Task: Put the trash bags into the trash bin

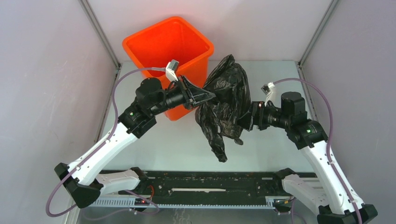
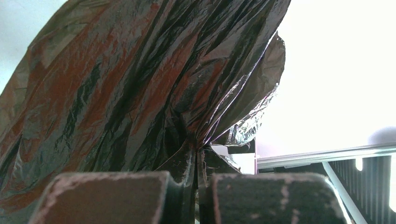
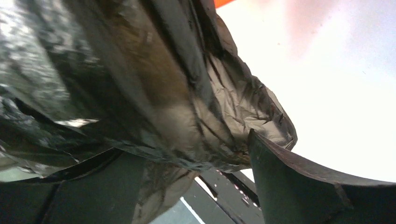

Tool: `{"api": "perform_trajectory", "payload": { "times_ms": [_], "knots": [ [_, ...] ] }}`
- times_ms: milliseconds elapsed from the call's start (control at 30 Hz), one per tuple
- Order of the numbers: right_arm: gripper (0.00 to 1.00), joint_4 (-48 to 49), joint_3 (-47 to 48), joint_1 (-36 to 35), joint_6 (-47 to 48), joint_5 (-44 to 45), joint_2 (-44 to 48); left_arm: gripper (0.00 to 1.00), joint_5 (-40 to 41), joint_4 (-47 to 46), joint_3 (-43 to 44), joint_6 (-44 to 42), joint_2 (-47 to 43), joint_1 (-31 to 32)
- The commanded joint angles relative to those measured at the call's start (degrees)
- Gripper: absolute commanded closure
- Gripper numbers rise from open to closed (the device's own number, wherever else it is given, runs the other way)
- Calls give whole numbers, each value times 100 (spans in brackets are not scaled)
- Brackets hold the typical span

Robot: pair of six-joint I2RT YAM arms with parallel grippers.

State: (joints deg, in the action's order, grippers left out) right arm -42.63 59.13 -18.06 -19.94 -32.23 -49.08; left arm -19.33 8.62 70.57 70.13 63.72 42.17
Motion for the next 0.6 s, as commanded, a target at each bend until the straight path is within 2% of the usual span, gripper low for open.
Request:
{"api": "perform_trajectory", "payload": {
  "times_ms": [0,33,133,167,233,267,300,333,367,400,433,567],
  "knots": [
    [23,1317,-102,-144,-632,-18,-36,100,-190,-265,-70,24,-114,-61],
    [35,1386,-99,-145,-731,6,-60,100,-226,-235,-63,-38,-102,-81],
    [92,1141,16,-101,-856,56,-88,100,-214,213,99,-448,-72,-239],
    [100,947,83,-74,-863,53,-88,99,-173,466,169,-642,-59,-312],
    [100,385,264,14,-793,-59,-65,91,-117,926,269,-1013,-22,-487],
    [100,102,369,66,-770,-87,-39,82,-109,1092,305,-1199,20,-547],
    [100,-147,456,131,-763,-109,4,70,-114,1247,349,-1365,79,-596],
    [100,-394,539,220,-800,-150,44,52,-133,1399,413,-1562,150,-630],
    [100,-590,613,340,-871,-232,85,38,-129,1600,508,-1770,237,-650],
    [100,-751,669,514,-974,-394,109,29,-87,1828,649,-1999,320,-649],
    [100,-838,699,703,-1102,-631,144,23,-3,2097,795,-2242,392,-651],
    [100,-712,702,1621,-1982,-1814,90,6,494,2704,1198,-2877,430,-649]
  ]
}}
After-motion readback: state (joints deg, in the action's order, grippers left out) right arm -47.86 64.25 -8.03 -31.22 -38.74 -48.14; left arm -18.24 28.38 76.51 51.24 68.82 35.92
